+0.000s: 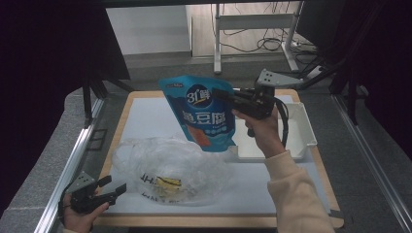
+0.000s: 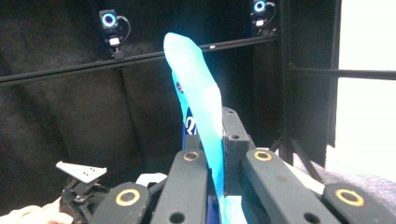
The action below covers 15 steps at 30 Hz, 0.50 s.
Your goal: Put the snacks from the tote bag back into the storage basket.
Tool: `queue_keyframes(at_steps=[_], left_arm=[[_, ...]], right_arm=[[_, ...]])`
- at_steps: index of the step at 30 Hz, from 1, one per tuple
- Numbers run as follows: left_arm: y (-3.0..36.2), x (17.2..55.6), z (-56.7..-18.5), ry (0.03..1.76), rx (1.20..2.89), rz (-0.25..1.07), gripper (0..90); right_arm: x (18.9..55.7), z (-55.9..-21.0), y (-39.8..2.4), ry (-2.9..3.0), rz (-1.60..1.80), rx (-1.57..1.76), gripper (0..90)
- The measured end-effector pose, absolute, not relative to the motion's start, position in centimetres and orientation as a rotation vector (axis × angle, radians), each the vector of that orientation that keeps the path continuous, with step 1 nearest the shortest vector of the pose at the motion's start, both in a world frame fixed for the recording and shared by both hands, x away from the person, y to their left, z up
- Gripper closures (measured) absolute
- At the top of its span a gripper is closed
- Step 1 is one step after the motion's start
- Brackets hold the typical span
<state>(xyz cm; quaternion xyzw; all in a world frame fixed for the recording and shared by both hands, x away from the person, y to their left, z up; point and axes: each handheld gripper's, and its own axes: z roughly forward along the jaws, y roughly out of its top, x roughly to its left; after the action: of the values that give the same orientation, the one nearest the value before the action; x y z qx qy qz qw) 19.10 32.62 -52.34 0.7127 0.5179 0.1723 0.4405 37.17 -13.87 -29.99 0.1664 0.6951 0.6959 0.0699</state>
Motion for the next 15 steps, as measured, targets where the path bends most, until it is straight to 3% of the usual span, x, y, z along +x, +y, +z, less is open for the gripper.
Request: queue_keyframes(at_steps=[15], left_arm=[[32.7,19.0,-52.4,1.288,1.767,0.425,24.6]], right_arm=[[38.4,-28.4,-17.9,2.008,2.05,0.574,88.4]])
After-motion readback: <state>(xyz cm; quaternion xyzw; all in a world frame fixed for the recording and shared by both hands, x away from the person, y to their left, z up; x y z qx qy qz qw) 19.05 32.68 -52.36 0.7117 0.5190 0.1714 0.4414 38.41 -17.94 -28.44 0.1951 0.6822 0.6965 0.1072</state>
